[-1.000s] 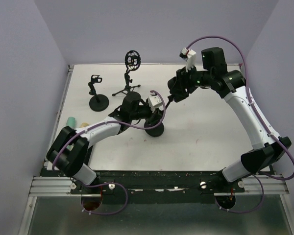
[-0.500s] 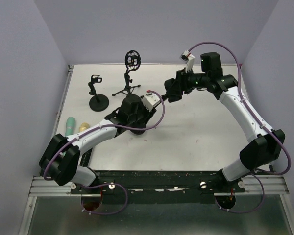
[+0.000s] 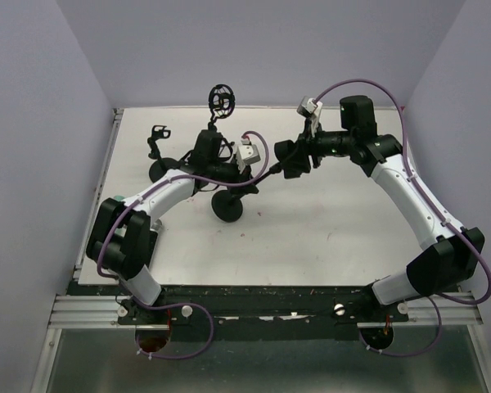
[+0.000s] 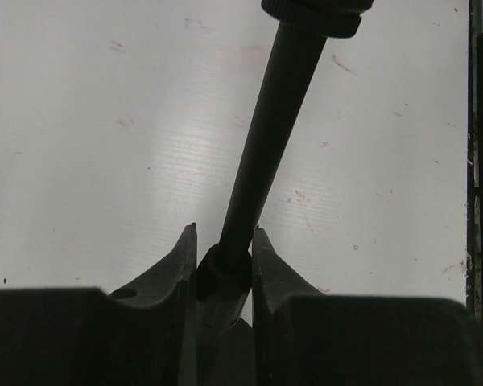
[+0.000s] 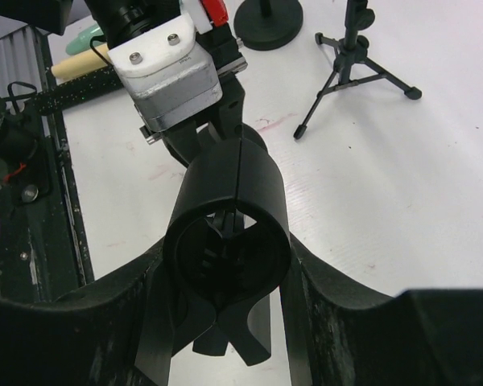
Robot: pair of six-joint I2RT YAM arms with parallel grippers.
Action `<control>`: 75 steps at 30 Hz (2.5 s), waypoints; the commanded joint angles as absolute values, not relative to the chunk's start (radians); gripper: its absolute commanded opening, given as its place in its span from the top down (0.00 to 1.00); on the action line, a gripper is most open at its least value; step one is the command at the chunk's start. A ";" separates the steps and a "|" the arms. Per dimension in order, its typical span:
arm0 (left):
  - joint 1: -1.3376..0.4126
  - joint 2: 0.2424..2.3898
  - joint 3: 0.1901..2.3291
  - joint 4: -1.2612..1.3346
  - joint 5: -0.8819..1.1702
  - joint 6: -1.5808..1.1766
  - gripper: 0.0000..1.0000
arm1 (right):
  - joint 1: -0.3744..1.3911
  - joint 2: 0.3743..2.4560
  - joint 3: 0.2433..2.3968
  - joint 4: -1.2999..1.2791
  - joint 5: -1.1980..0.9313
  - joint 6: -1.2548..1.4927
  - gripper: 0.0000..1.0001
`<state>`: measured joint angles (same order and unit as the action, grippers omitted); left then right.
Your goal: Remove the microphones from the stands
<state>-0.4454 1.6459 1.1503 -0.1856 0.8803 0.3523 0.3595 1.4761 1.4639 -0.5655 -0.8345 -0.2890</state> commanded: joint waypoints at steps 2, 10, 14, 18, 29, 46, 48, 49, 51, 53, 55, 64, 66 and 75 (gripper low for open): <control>-0.446 1.593 1.100 -0.145 0.803 0.303 1.00 | 0.379 1.474 1.494 -0.563 -0.815 -0.157 0.99; -0.667 1.423 1.020 -0.027 -0.104 0.029 1.00 | 0.324 1.603 1.565 -0.644 -0.630 0.359 1.00; -0.690 1.470 1.063 -0.161 -0.001 0.026 1.00 | 0.324 1.604 1.571 -0.630 -0.647 0.278 0.99; -0.667 1.427 1.046 -0.163 0.216 0.086 0.15 | 0.324 1.594 1.583 -0.643 -0.681 0.146 0.99; -0.394 1.554 1.226 -0.507 1.085 0.406 0.01 | 0.327 1.467 1.457 -0.554 -0.933 -0.190 0.99; -0.437 1.668 1.244 -0.505 1.006 0.512 0.80 | 0.325 1.473 1.496 -0.540 -0.937 -0.146 0.99; -0.437 1.632 1.217 -0.439 0.965 0.441 1.00 | 0.327 1.476 1.496 -0.514 -0.884 -0.070 0.99; -0.437 1.605 1.197 -0.383 0.941 0.378 1.00 | 0.327 1.486 1.503 -0.505 -0.844 -0.022 1.00; -0.458 1.524 1.142 -0.237 0.763 0.234 1.00 | 0.324 1.518 1.535 -0.511 -0.748 0.131 1.00; -0.523 1.389 1.041 -0.058 0.367 0.138 1.00 | 0.318 1.574 1.589 -0.555 -0.686 0.277 1.00; -0.628 1.307 0.906 0.177 -0.118 0.148 1.00 | 0.304 1.606 1.597 -0.575 -0.693 0.394 0.99; -0.686 1.382 0.922 0.003 -0.007 0.086 1.00 | 0.285 1.637 1.542 -0.618 -0.601 0.368 1.00; -0.666 1.365 0.920 -0.026 0.114 0.086 0.85 | 0.285 1.626 1.522 -0.597 -0.644 0.344 1.00; -0.413 1.426 1.063 -0.300 0.909 0.322 0.27 | 0.285 1.551 1.447 -0.508 -0.879 0.120 0.99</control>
